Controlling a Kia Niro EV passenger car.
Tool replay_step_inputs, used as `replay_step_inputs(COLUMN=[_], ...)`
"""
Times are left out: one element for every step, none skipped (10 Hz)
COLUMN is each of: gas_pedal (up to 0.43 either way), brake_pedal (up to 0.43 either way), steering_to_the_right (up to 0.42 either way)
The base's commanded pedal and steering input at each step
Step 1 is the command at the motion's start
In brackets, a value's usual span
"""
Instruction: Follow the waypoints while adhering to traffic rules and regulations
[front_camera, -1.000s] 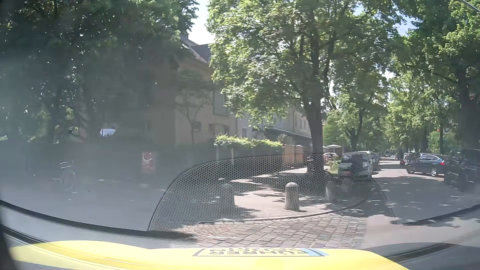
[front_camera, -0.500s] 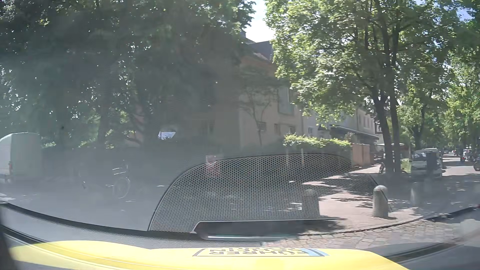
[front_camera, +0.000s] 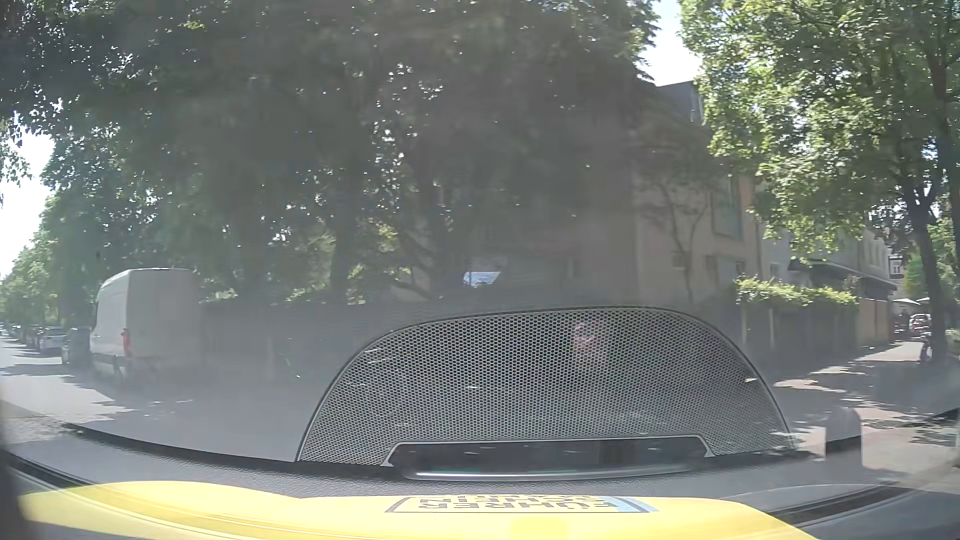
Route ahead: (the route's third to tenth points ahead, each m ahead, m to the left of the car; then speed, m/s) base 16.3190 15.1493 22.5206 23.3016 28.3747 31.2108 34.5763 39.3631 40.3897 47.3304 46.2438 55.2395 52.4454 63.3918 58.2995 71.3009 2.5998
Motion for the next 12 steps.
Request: replay_step_inputs(gas_pedal=[0.087, 0.087, 0.087, 0.118, 0.118, 0.118, 0.118, 0.13, 0.169, 0.189, 0.189, 0.189], brake_pedal=[0.0, 0.0, 0.0, 0.0, 0.0, 0.0, 0.0, 0.0, 0.0, 0.0, 0.0, 0.0], steering_to_the_right=[-0.787, -0.776, -0.764, -0.745, -0.712, -0.673, -0.639, -0.599, -0.548, -0.499, -0.454, -0.405])
